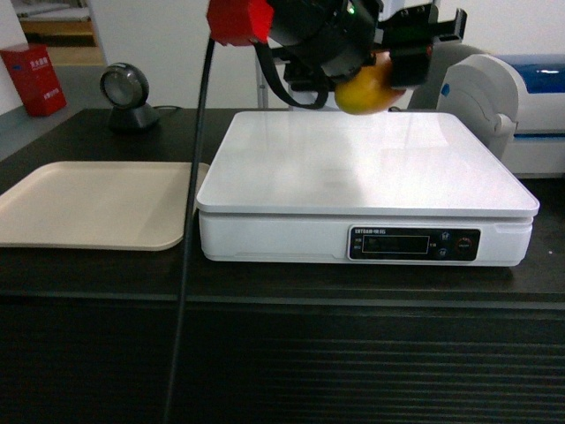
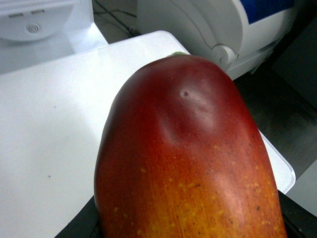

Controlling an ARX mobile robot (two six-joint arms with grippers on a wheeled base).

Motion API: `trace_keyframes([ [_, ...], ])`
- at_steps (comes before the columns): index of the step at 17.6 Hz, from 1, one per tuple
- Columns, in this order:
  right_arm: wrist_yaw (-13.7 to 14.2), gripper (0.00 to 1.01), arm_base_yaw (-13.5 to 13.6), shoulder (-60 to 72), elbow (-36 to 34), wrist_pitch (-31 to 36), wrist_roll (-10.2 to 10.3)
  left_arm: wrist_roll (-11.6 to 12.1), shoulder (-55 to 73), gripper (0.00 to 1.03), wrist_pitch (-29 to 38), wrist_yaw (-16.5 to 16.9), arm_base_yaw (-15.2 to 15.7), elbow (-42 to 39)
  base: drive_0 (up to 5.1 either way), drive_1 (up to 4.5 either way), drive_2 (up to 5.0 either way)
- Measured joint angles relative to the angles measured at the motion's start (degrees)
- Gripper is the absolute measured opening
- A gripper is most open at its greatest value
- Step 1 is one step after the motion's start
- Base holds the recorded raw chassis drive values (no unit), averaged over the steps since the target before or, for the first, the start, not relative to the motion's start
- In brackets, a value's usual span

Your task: Place dark red mango on scale at checkout

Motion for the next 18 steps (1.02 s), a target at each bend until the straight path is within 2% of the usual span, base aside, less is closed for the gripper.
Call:
trace_keyframes([
  [4,0.0,0.98,0.0,0.0,0.0,0.0,0.0,-8.7,9.1,0.6,-7.1,-1.4,-0.3,10.3,0.0,0.0,0.0],
  [6,0.0,0.98,0.0,0.0,0.0,0.0,0.0,-11.5,12.5,0.6,-10.4,-3.7,0.0,15.6,0.0,0.0,0.0],
  [7,0.0,0.98,0.0,0.0,0.0,0.0,0.0,-13.0,15.5,0.6,-13.5,-6.7,0.0,20.9,0.0,0.0,0.0],
  [8,0.0,0.98,0.0,0.0,0.0,0.0,0.0,-13.0,18.9,0.6,-15.9,-11.3,0.3,25.2,0.0,0.0,0.0],
  [9,0.0,0.98,0.0,0.0,0.0,0.0,0.0,-11.5,20.2,0.6,-16.7,-13.0,0.2,25.7,0.0,0.0,0.0],
  [13,0.0,0.98,0.0,0.0,0.0,0.0,0.0,-9.2,20.3,0.6,-16.9,-14.5,0.1,26.0,0.0,0.0,0.0],
  [14,0.0,0.98,0.0,0.0,0.0,0.0,0.0,-8.7,20.3,0.63,-16.6,-14.5,0.0,26.0,0.0,0.0,0.0],
  [16,0.0,0.98,0.0,0.0,0.0,0.0,0.0,-7.6,20.3,0.86,-15.2,-14.2,0.0,25.9,0.0,0.0,0.0],
  [18,0.0,0.98,0.0,0.0,0.0,0.0,0.0,-6.8,20.3,0.99,-14.2,-13.9,-0.1,25.5,0.0,0.0,0.0],
])
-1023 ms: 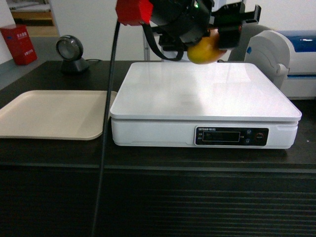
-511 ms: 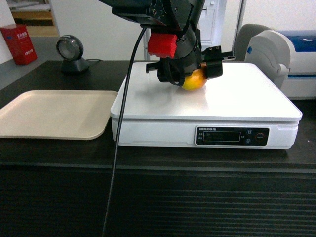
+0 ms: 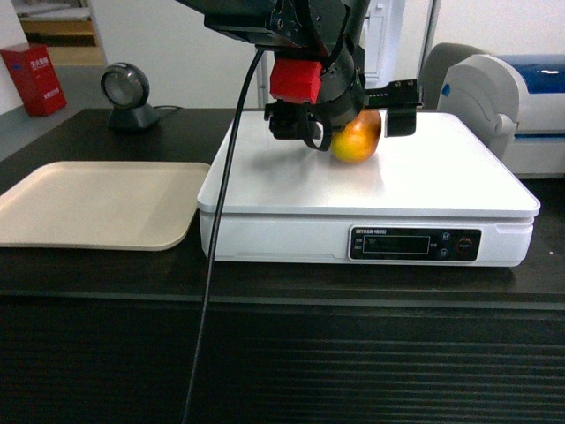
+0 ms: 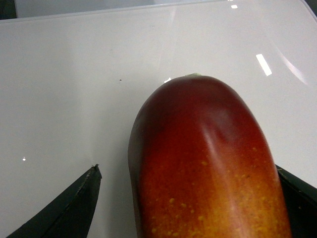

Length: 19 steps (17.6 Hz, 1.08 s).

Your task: Place dark red mango on scale at checkout

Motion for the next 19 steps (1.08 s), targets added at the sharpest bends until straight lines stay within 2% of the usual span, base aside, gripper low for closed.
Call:
trace_keyframes([
  [8,0.0,0.98,0.0,0.0,0.0,0.0,0.0,1.6,-4.1,0.98,3.5,0.4,0.0,-4.8,0.0,0.0,0.0],
  [10,0.0,0.98,0.0,0.0,0.0,0.0,0.0,2.7,-8.2,0.98,6.5,0.4,0.0,-7.1,0.0,0.0,0.0],
  [12,0.0,0.98,0.0,0.0,0.0,0.0,0.0,4.2,-14.2,0.98,11.9,2.8,0.7,-11.8,0.0,0.0,0.0],
  [14,0.0,0.98,0.0,0.0,0.0,0.0,0.0,4.3,-23.7,0.98,19.8,5.2,3.5,-19.8,0.0,0.0,0.0],
  [18,0.0,0.98,0.0,0.0,0.0,0.0,0.0,4.6,-42.1,0.98,30.2,6.5,12.2,-34.8,0.0,0.0,0.0],
  [19,0.0,0.98,0.0,0.0,0.0,0.0,0.0,4.8,-45.3,0.98,31.3,6.4,13.6,-37.6,0.0,0.0,0.0],
])
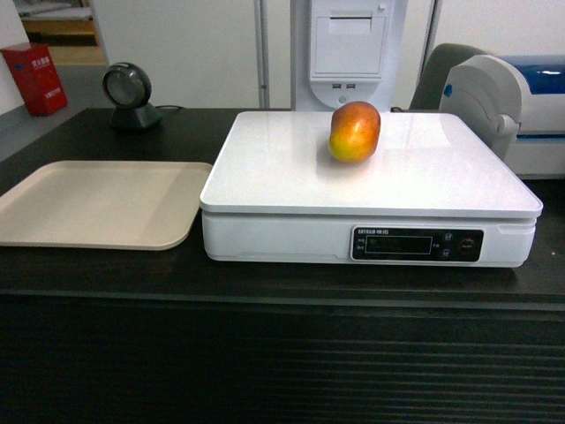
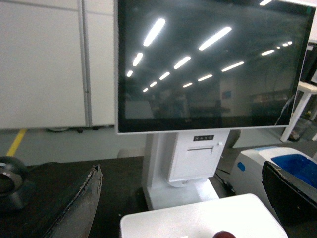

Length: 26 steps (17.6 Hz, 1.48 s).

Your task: Place dark red mango on scale at checkout

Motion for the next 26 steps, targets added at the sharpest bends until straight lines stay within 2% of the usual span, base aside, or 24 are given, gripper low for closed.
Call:
trace_keyframes([
  [2,0.0,0.98,0.0,0.0,0.0,0.0,0.0,1.3,-5.7,0.98,2.1,0.5,2.4,-5.0,0.0,0.0,0.0],
  [3,0.0,0.98,0.0,0.0,0.0,0.0,0.0,3.1,-8.7,0.91,-1.9,-4.5,3.1,-7.2,0.0,0.0,0.0],
  [4,0.0,0.98,0.0,0.0,0.0,0.0,0.0,5.0,-12.7,0.82,-0.7,-9.0,4.1,-12.6,0.0,0.0,0.0],
  [5,0.0,0.98,0.0,0.0,0.0,0.0,0.0,6.0,-17.5,0.73,1.0,-9.6,5.8,-19.3,0.0,0.0,0.0],
  [6,0.0,0.98,0.0,0.0,0.0,0.0,0.0,6.7,-22.5,0.64,2.8,-8.8,8.2,-25.7,0.0,0.0,0.0],
  [8,0.0,0.98,0.0,0.0,0.0,0.0,0.0,7.2,-32.2,0.46,6.6,-4.0,14.5,-37.3,0.0,0.0,0.0],
  [9,0.0,0.98,0.0,0.0,0.0,0.0,0.0,7.2,-35.7,0.37,8.9,-3.6,16.1,-42.4,0.0,0.0,0.0],
  [11,0.0,0.98,0.0,0.0,0.0,0.0,0.0,7.3,-39.3,0.21,12.0,-2.8,15.8,-50.4,0.0,0.0,0.0],
  [12,0.0,0.98,0.0,0.0,0.0,0.0,0.0,7.3,-40.4,0.08,13.4,-2.0,15.0,-55.8,0.0,0.0,0.0],
  [13,0.0,0.98,0.0,0.0,0.0,0.0,0.0,7.5,-41.9,0.02,14.8,-2.0,15.1,-60.4,0.0,0.0,0.0],
  [18,0.0,0.98,0.0,0.0,0.0,0.0,0.0,7.5,-49.9,0.02,18.4,-2.2,15.4,-70.0,0.0,0.0,0.0],
  [26,0.0,0.98,0.0,0.0,0.0,0.0,0.0,7.5,-59.9,0.02,16.9,-2.2,15.4,-79.3,0.0,0.0,0.0],
])
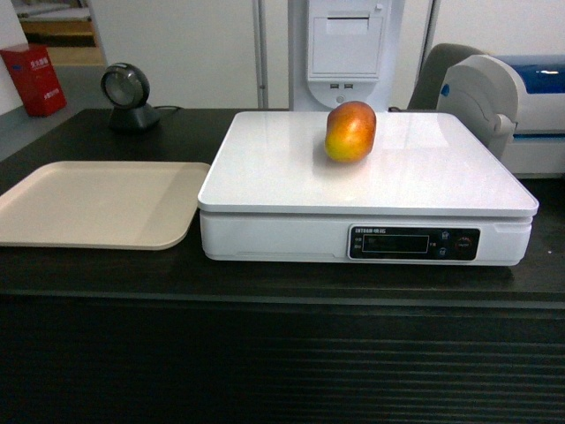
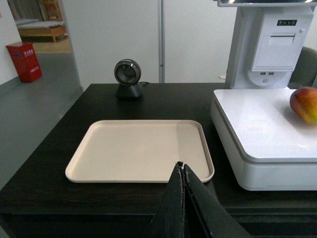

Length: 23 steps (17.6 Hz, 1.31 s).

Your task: Place dark red mango on scale at checkout

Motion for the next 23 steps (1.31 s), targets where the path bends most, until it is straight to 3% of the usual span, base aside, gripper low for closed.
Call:
trace_keyframes([
  [10,0.0,0.98,0.0,0.0,0.0,0.0,0.0,0.0,-14.8,0.02,-9.2,0.0,0.0,-5.5,0.0,0.0,0.0],
  [11,0.0,0.98,0.0,0.0,0.0,0.0,0.0,0.0,-15.5,0.02,-6.7,0.0,0.0,-7.2,0.0,0.0,0.0],
  [23,0.0,0.98,0.0,0.0,0.0,0.0,0.0,0.0,-28.0,0.02,-20.0,0.0,0.0,-7.4,0.0,0.0,0.0],
])
